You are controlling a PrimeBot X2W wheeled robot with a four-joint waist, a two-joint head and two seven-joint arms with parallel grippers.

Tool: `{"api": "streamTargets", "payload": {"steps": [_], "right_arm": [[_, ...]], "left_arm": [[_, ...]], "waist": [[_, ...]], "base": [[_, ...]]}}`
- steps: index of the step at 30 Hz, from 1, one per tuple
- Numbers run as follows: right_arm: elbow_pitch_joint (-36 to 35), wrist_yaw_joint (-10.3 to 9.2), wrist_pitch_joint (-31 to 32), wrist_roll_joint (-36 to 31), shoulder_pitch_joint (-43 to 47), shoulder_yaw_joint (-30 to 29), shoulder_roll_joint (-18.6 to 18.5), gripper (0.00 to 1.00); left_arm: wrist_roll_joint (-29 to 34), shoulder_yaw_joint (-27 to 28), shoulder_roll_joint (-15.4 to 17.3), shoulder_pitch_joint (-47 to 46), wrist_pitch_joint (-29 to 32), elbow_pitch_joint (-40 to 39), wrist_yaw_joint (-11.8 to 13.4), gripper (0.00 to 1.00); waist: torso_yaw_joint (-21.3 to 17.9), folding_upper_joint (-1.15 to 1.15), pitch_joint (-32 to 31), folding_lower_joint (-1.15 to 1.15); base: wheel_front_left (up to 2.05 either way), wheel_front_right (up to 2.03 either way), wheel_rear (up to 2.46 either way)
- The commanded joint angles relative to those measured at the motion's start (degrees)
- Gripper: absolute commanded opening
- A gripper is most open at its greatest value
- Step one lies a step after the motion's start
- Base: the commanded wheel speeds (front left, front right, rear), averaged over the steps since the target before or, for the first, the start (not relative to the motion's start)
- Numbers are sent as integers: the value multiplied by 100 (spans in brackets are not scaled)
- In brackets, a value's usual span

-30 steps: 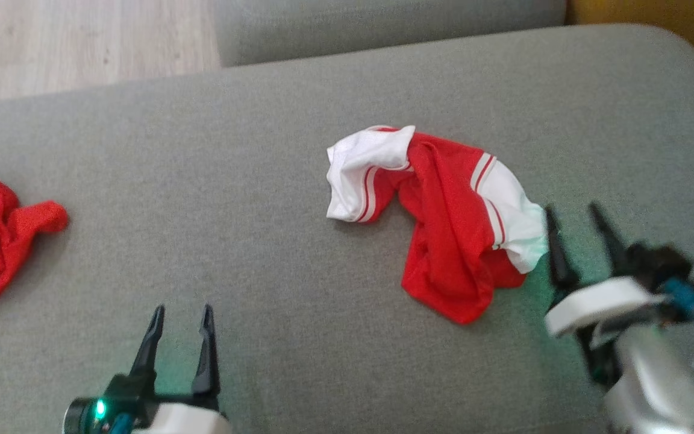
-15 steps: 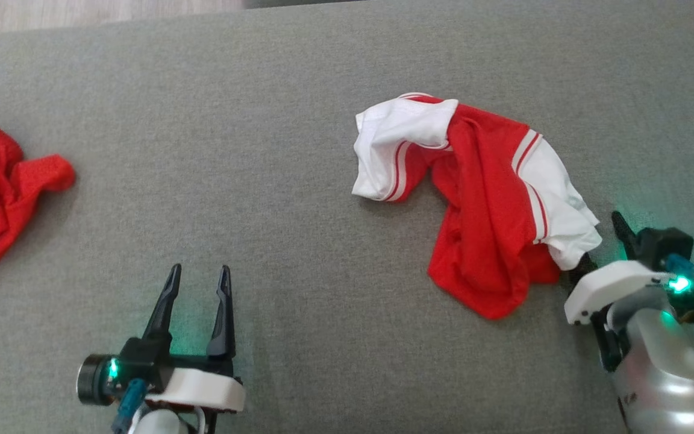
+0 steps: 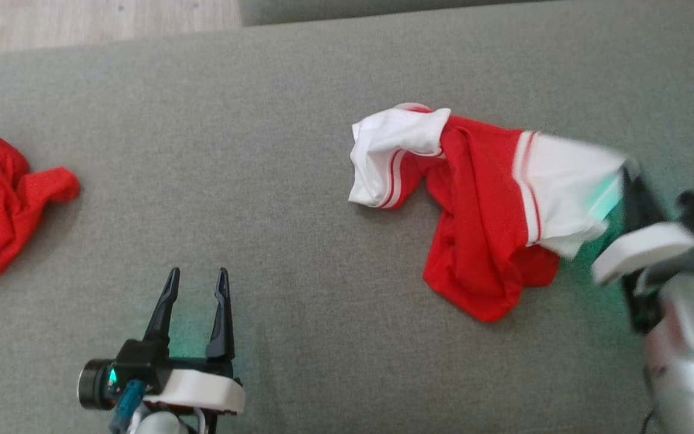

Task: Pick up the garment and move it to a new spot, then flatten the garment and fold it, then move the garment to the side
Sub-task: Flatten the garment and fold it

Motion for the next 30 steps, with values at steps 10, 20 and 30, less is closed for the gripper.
{"api": "streamTargets", "payload": {"steps": [10, 20, 30], "right_arm": [[-2189, -4, -33, 329, -1196, 258, -762, 0], [-2008, -4, -33, 204, -2775, 780, -1079, 0], [-1772, -4, -19, 662, -3951, 1585, 177, 0]], "left_arm": [[-161, 123, 4, 99, -47, -47, 35, 100], [-274, 92, 4, 287, -47, 26, 44, 100], [-300, 3, 4, 305, -47, 80, 42, 100]], "waist": [[91, 0, -434, 0], [390, 0, -621, 0], [617, 0, -669, 0]], "base": [[0, 0, 0], [0, 0, 0], [0, 0, 0]]}}
